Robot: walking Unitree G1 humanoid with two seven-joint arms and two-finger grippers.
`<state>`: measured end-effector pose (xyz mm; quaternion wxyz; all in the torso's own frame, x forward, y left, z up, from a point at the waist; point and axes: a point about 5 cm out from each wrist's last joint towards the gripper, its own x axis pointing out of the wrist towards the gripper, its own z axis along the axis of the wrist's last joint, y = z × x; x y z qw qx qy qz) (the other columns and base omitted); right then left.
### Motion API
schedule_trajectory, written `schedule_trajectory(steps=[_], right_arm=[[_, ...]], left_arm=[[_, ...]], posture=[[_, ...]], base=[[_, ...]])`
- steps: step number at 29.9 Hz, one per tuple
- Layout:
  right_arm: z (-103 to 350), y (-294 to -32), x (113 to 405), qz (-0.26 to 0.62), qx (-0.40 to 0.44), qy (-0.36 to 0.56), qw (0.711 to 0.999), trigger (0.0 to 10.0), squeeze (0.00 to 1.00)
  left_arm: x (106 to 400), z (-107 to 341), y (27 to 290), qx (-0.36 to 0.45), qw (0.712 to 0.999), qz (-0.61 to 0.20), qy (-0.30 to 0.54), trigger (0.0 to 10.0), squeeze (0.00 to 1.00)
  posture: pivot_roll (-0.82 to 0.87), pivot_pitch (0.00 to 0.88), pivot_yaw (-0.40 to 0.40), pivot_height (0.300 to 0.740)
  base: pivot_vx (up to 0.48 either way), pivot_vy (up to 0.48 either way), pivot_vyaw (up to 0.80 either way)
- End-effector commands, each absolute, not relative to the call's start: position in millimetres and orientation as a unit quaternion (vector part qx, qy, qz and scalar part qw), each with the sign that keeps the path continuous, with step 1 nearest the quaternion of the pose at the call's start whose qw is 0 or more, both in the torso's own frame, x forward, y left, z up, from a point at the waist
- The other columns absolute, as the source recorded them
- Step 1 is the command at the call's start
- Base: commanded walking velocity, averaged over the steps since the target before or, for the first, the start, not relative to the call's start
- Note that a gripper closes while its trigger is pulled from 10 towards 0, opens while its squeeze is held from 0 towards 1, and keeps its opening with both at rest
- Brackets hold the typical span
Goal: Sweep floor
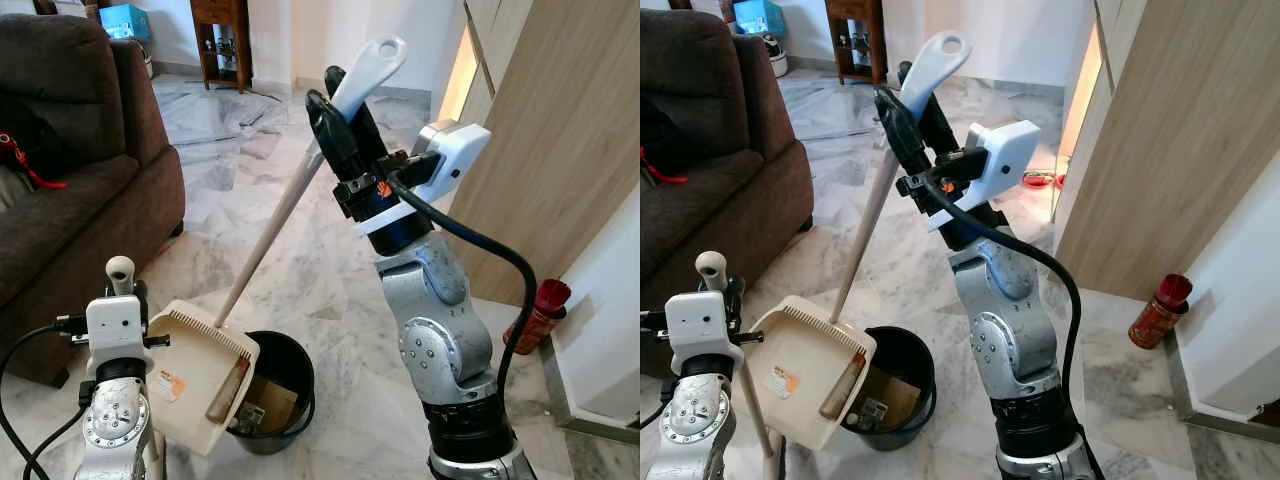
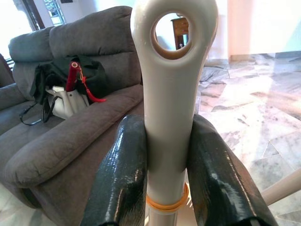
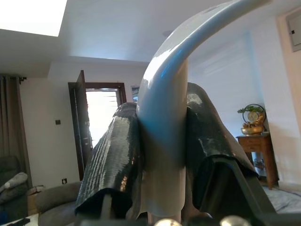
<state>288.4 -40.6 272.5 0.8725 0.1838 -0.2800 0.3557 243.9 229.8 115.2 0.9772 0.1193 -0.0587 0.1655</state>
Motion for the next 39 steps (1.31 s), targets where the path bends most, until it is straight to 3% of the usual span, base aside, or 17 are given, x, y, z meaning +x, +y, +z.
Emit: schedule_trajectory(steps=[1,8,16,26,39], right_arm=[[285.6,-34.0,283.9,0.363,0.202,-0.305,0.857,10.0,0.00],[277.8,-44.0,296.1,0.307,0.190,-0.288,0.887,10.0,0.00],[279.9,-50.7,304.4,0.266,0.172,-0.300,0.900,10.0,0.00],[281.5,-40.6,313.2,0.253,0.162,-0.309,0.902,10.0,0.00],[288.1,-62.2,327.8,0.248,0.089,-0.334,0.905,10.0,0.00]], left_arm=[[244.5,120.6,228.6,0.125,0.976,0.163,-0.080,10.0,0.00],[245.3,118.3,225.3,0.120,0.977,0.159,-0.076,10.0,0.00],[245.5,118.0,224.0,0.119,0.978,0.156,-0.076,10.0,0.00],[245.6,118.0,224.6,0.120,0.977,0.157,-0.076,10.0,0.00],[244.6,117.1,224.2,0.121,0.978,0.152,-0.075,10.0,0.00]], posture=[[0.02,0.000,-0.025,0.740],[0.02,0.000,-0.026,0.740],[0.01,0.000,-0.026,0.740],[0.02,0.000,-0.027,0.740],[0.02,0.000,-0.029,0.740]], base=[[0.000,0.000,0.00],[0.000,0.000,0.00],[0.000,0.000,0.00],[0.000,0.000,0.00],[0.000,0.000,0.00]])
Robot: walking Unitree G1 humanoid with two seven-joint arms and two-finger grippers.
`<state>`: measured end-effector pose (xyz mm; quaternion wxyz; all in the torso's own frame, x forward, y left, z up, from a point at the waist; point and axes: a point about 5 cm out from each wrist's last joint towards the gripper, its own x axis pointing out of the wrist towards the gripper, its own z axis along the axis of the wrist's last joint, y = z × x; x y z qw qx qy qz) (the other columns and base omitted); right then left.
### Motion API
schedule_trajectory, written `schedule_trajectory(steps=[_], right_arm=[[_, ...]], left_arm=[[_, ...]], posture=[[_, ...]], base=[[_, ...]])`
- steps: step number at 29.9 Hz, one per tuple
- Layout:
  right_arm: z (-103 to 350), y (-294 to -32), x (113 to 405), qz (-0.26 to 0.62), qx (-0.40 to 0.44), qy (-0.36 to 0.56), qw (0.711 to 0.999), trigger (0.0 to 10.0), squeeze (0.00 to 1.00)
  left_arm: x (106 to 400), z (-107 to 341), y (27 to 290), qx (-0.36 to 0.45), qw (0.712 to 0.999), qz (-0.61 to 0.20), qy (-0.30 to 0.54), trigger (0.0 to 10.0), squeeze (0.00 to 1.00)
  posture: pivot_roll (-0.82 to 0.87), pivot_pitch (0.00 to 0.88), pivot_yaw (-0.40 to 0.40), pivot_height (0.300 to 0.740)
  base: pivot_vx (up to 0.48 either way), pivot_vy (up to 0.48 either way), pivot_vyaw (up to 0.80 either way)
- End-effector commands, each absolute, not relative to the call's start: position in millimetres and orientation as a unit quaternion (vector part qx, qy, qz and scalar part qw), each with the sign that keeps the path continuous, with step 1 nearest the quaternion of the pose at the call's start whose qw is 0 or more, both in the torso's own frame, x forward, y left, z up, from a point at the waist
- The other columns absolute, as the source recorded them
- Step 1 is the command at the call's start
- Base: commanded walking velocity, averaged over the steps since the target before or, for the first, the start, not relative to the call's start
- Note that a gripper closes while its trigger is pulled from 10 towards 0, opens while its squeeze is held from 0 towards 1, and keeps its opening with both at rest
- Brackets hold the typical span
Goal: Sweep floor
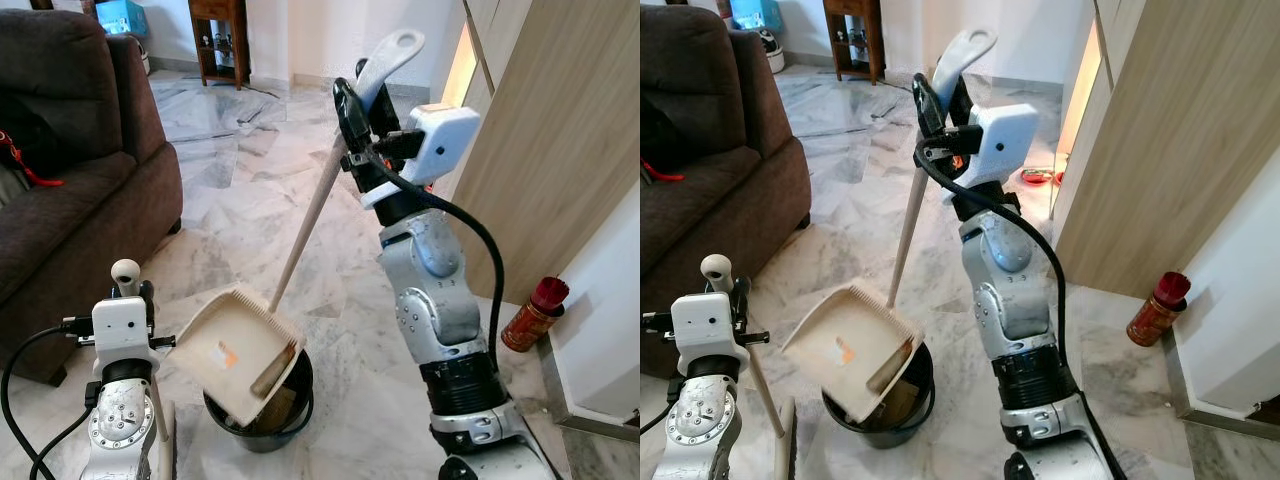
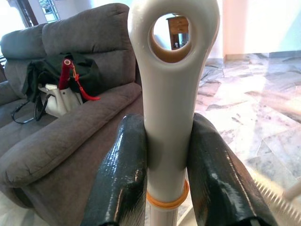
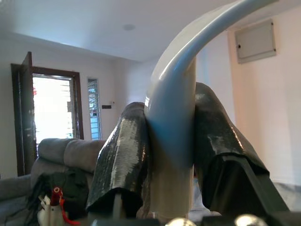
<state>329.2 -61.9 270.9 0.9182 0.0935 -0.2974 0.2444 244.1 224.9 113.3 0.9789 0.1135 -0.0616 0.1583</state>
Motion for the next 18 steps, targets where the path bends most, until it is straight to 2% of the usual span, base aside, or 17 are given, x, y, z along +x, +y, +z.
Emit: schedule_trajectory(steps=[1,11,18], right_arm=[[288.6,-62.7,328.2,0.250,0.087,-0.335,0.904,10.0,0.00],[292.6,-58.5,325.4,0.277,0.050,-0.359,0.890,10.0,0.00],[297.4,-54.7,315.8,0.281,0.071,-0.383,0.877,10.0,0.00]], left_arm=[[244.6,117.1,224.2,0.121,0.978,0.152,-0.075,10.0,0.00],[244.4,118.1,221.7,0.128,0.978,0.144,-0.078,10.0,0.00],[244.7,118.6,221.8,0.129,0.978,0.142,-0.079,10.0,0.00]], posture=[[0.02,0.000,-0.029,0.740],[0.03,0.000,-0.029,0.740],[0.03,0.000,-0.026,0.740]], base=[[0.000,0.000,0.00],[0.000,0.000,0.00],[0.000,0.000,0.00]])
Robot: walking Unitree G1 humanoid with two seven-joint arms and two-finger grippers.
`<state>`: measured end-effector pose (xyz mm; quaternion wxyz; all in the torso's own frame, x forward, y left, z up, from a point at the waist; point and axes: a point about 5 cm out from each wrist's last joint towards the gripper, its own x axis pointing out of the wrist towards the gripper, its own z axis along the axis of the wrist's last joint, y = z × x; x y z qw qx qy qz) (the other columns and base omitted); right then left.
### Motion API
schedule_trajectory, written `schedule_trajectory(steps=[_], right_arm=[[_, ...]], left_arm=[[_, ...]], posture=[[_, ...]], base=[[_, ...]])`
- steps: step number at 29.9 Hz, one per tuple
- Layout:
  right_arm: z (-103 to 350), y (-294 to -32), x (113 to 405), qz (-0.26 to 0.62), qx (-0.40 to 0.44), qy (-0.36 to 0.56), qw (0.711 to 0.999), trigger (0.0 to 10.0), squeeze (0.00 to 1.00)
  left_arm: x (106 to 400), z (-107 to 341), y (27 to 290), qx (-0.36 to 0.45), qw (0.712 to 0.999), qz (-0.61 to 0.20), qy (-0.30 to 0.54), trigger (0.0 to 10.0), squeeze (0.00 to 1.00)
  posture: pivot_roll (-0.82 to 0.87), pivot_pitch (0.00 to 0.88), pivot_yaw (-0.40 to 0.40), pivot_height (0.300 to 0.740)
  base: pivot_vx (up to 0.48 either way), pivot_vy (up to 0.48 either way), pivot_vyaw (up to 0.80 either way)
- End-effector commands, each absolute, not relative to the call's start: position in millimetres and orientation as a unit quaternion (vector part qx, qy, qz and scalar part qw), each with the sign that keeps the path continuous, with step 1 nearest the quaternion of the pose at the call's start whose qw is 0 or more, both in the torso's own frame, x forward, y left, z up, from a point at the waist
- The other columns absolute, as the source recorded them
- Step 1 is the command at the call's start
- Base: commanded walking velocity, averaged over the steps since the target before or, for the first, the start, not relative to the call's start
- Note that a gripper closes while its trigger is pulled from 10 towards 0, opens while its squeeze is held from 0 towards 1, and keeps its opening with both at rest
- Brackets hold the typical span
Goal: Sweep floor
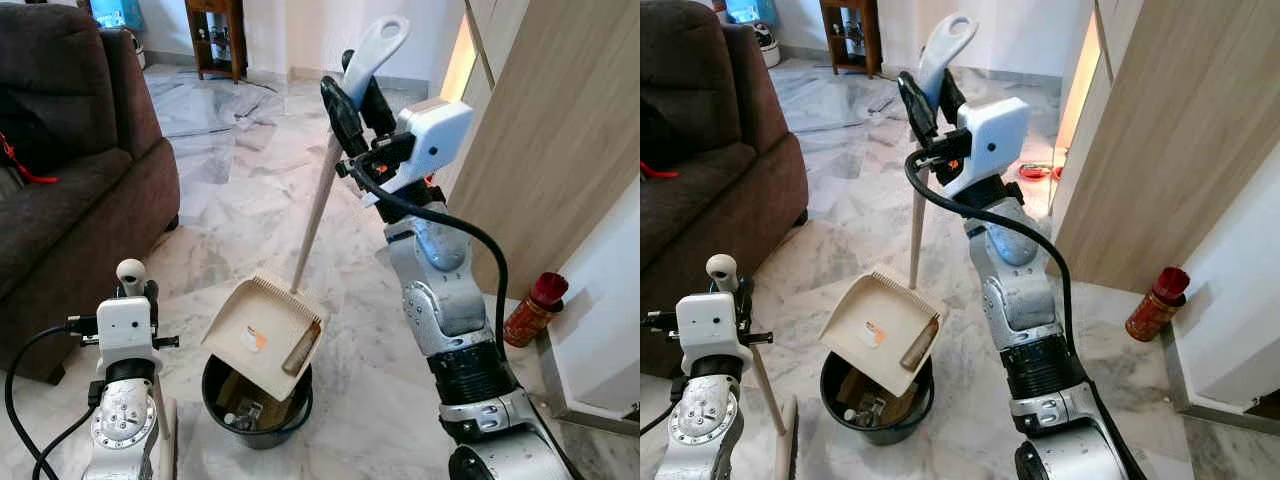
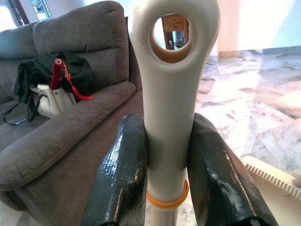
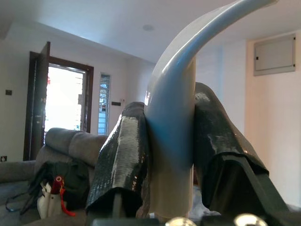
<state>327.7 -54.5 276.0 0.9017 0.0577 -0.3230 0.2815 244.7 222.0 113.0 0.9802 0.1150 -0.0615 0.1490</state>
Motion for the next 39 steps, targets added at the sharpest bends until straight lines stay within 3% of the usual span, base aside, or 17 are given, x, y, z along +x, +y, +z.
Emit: schedule_trajectory(steps=[1,12,39], right_arm=[[298.8,-54.2,313.9,0.280,0.076,-0.388,0.875,10.0,0.00],[299.9,-40.1,296.2,0.299,0.088,-0.406,0.859,10.0,0.00],[302.3,-14.9,264.0,0.335,0.001,-0.468,0.818,10.0,0.00]], left_arm=[[244.8,118.6,221.8,0.129,0.978,0.142,-0.079,10.0,0.00],[245.1,118.7,221.8,0.131,0.978,0.141,-0.080,10.0,0.00],[247.3,120.0,218.9,0.135,0.978,0.131,-0.084,10.0,0.00]], posture=[[0.03,0.000,-0.026,0.740],[0.03,0.000,-0.026,0.740],[0.03,0.000,-0.023,0.740]], base=[[0.000,0.000,0.00],[0.000,0.000,0.00],[0.000,0.000,0.00]])
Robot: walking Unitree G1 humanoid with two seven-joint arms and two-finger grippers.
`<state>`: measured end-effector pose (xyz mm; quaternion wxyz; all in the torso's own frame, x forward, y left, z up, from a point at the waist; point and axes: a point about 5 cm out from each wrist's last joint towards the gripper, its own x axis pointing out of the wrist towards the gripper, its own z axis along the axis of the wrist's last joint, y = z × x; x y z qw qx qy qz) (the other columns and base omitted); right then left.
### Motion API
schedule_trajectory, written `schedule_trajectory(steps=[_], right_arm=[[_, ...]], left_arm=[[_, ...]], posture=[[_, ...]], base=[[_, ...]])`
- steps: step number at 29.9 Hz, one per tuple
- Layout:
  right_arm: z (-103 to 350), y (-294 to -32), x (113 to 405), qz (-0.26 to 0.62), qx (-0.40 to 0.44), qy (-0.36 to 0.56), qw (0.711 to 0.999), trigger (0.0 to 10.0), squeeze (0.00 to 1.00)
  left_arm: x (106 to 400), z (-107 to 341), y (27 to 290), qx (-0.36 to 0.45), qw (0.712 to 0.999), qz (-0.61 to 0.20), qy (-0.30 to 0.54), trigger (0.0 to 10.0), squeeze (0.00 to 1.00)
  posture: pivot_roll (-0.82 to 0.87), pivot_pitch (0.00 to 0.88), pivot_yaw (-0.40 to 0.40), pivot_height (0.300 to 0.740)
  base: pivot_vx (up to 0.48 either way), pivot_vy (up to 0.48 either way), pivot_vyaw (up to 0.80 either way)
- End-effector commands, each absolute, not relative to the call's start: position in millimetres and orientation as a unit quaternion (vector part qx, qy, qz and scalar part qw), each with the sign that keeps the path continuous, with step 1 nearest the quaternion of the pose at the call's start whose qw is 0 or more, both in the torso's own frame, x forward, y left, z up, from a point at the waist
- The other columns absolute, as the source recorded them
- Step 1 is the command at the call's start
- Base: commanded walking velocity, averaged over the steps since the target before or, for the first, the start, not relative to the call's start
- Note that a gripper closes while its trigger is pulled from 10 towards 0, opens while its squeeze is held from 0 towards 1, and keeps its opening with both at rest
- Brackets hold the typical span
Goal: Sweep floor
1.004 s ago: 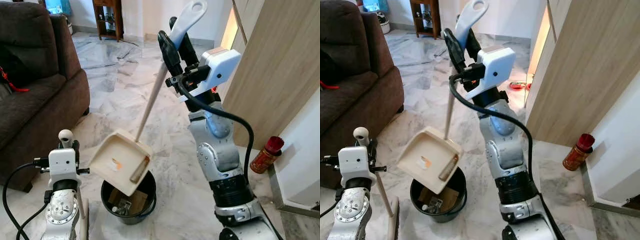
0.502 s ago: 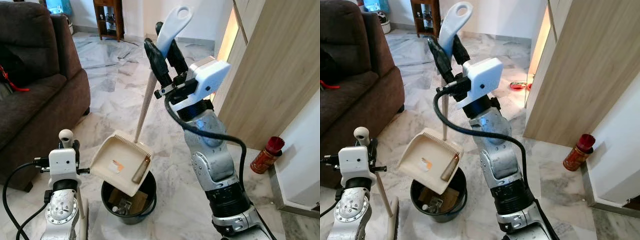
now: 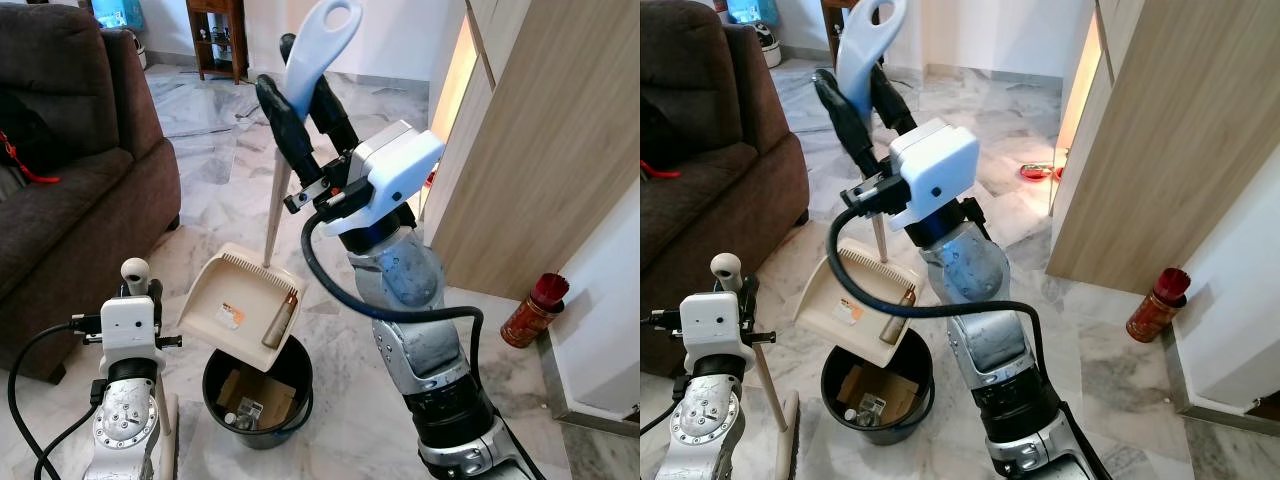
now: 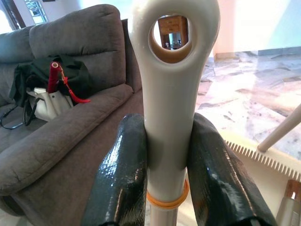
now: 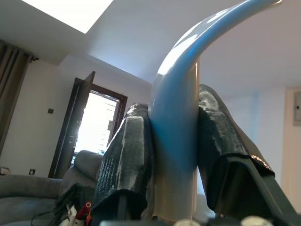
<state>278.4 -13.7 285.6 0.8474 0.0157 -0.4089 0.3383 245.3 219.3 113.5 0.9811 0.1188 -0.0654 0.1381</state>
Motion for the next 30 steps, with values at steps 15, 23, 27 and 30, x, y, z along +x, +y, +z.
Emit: schedule_trajectory(steps=[15,23,27,30], right_arm=[[300.1,-7.4,254.4,0.347,0.003,-0.473,0.810,10.0,0.00],[297.8,-6.3,254.7,0.346,0.005,-0.465,0.815,10.0,0.00],[296.2,-7.8,257.7,0.339,0.006,-0.458,0.822,10.0,0.00],[292.0,-15.9,269.5,0.308,-0.023,-0.443,0.842,10.0,0.00]], left_arm=[[248.0,119.7,217.6,0.135,0.979,0.129,-0.086,10.0,0.00],[248.5,119.7,217.6,0.135,0.979,0.129,-0.086,10.0,0.00],[248.7,119.6,217.1,0.135,0.979,0.128,-0.086,10.0,0.00],[248.4,119.0,216.6,0.134,0.979,0.128,-0.085,10.0,0.00]], posture=[[0.03,0.000,-0.023,0.740],[0.03,0.000,-0.023,0.740],[0.03,0.000,-0.023,0.740],[0.03,0.000,-0.025,0.740]], base=[[0.000,0.000,0.00],[0.000,0.000,0.00],[0.000,0.000,0.00],[0.000,0.000,0.00]])
